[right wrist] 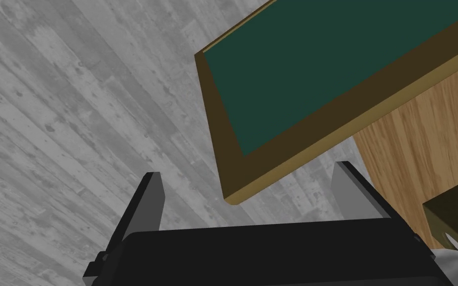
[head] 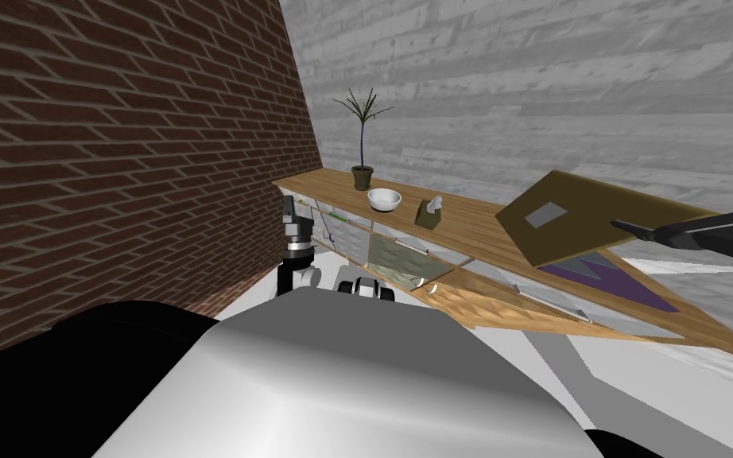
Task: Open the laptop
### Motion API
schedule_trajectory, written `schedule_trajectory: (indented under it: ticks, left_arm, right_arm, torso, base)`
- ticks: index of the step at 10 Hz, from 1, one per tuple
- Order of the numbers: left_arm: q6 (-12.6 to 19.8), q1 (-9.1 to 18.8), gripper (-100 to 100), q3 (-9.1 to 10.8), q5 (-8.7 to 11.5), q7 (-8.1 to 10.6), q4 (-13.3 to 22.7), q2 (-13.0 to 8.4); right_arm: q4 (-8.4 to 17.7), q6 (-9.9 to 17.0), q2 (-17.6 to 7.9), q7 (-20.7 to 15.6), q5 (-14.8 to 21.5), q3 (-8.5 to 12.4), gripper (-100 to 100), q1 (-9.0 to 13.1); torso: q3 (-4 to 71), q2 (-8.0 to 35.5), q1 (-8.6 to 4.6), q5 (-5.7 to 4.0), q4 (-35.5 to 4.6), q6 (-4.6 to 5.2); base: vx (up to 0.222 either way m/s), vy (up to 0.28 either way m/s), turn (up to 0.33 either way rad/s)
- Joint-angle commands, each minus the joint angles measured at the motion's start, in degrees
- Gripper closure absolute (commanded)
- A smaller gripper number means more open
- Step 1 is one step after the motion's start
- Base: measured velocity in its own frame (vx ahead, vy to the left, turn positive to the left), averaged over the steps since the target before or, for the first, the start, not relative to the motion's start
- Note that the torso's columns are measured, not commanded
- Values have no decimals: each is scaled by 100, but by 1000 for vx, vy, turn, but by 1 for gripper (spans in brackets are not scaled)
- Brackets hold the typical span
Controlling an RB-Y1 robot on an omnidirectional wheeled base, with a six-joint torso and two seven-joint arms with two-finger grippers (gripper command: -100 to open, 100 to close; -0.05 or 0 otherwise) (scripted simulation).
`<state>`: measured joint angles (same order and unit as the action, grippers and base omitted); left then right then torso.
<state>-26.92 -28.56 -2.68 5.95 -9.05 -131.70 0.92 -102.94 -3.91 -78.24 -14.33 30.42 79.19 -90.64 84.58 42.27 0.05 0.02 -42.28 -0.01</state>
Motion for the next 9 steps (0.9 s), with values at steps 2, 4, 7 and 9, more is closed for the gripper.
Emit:
schedule_trajectory:
  ticks: [2,4,7,9]
  left_arm:
    - [-1,-3,0,1,0,0,-1,0]
    - [-1,-3,0,1,0,0,-1,0]
    - [0,-1,0,0,0,0,0,0]
    - [0,-1,0,1,0,0,0,0]
  right_arm:
    - [-275,-95,174,-50,21,-12,100,115]
    - [-552,-178,323,-100,40,-26,100,225]
    - [9,-398,141,157,304,-434,100,666]
    - [27,-398,141,157,304,-693,100,1046]
  torso:
    - [8,-16,-8,-3,3,9]
    - [1,-7,-15,-13,6,3]
    - [-12,12,-37,-31,6,8]
    - [-10,3,-68,-46,7,19]
  base:
    - [50,-11,-246]
    - [82,-14,-175]
    - [-12,0,-44]
    - [-12,0,-9]
